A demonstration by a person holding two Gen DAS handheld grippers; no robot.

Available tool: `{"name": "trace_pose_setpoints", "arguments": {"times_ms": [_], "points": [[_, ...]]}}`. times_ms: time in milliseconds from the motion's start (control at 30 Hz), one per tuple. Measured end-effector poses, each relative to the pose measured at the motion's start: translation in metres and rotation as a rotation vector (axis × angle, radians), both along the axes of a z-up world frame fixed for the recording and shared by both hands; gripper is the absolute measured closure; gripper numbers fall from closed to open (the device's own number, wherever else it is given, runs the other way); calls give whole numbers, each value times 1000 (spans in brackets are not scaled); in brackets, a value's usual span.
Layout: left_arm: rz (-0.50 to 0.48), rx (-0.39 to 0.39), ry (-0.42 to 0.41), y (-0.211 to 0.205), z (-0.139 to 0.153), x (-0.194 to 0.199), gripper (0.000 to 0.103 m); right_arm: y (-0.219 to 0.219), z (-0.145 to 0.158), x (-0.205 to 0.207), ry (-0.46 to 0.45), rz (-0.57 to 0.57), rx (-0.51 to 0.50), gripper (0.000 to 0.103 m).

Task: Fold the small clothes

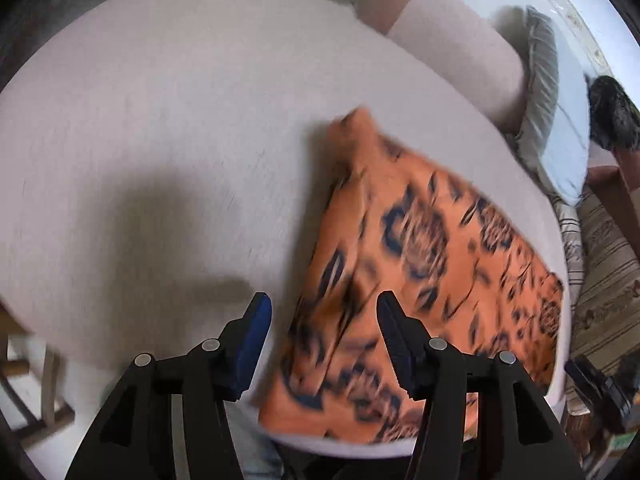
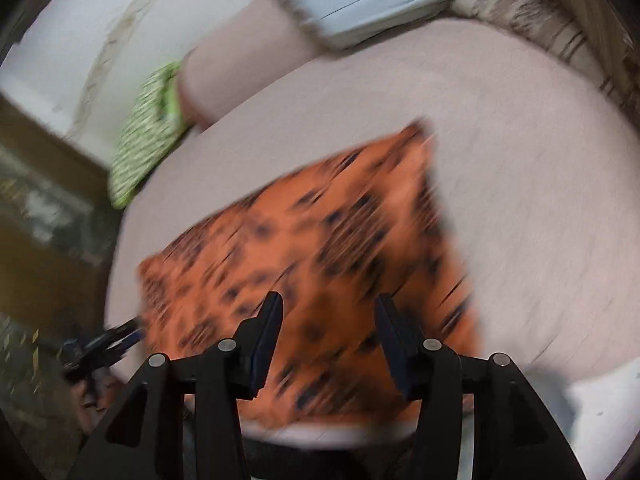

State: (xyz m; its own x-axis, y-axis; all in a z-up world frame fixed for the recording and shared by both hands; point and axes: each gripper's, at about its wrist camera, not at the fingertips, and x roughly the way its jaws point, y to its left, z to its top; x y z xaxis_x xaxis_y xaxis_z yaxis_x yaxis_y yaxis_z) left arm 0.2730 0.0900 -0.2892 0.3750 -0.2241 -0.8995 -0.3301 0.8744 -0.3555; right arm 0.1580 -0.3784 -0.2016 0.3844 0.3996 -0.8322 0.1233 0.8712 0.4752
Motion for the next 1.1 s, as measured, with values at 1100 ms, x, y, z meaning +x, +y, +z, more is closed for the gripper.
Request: {"name": "trace_pose_setpoints", "arguments": {"times_ms": [1100], "points": [[39, -343, -125, 25, -55, -30, 89, 328, 8, 120, 182, 590, -43, 40]]}}
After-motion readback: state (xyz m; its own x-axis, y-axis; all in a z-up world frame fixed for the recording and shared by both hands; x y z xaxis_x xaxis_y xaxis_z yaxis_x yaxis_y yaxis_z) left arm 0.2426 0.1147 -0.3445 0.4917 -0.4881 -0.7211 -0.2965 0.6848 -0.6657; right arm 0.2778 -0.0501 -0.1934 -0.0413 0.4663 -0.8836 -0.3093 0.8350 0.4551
